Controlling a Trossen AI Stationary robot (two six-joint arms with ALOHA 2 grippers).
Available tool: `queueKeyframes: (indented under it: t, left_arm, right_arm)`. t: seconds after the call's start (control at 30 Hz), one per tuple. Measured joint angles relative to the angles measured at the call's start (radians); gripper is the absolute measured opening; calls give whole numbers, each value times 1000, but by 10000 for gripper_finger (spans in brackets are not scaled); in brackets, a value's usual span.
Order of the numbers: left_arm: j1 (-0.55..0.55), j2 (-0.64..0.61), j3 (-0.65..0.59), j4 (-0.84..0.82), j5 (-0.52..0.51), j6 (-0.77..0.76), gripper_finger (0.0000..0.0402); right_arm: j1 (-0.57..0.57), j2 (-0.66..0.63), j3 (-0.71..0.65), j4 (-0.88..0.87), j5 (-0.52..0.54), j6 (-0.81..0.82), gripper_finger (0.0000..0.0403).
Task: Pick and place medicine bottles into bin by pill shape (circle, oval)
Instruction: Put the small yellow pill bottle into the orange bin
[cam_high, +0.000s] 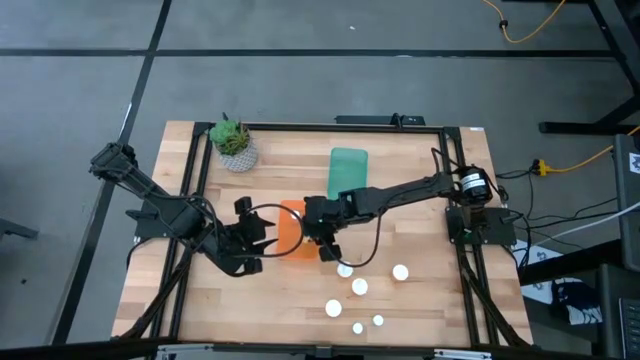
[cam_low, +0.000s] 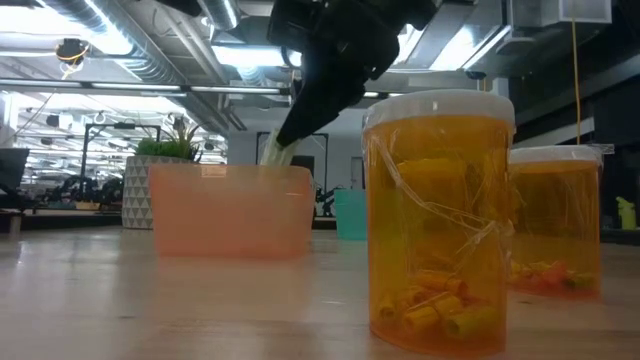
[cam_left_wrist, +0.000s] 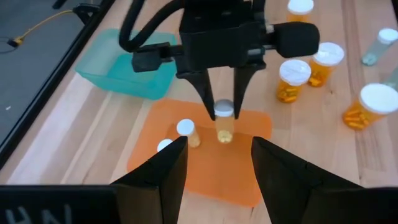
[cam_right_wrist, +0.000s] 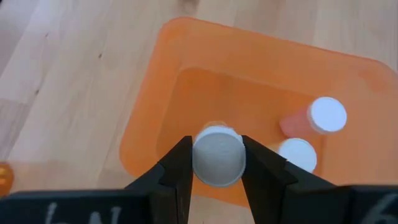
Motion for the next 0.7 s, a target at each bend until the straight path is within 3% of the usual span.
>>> queueKeyframes:
  t: [0.2,0.7]
  left_arm:
    - [0,16,0,2,-2,-19,171]
    - [0,75,0,1,1,-11,171]
  right_arm:
    - [-2,0,0,-1,2,93,115]
    - [3,21,-2,20,2,120,115]
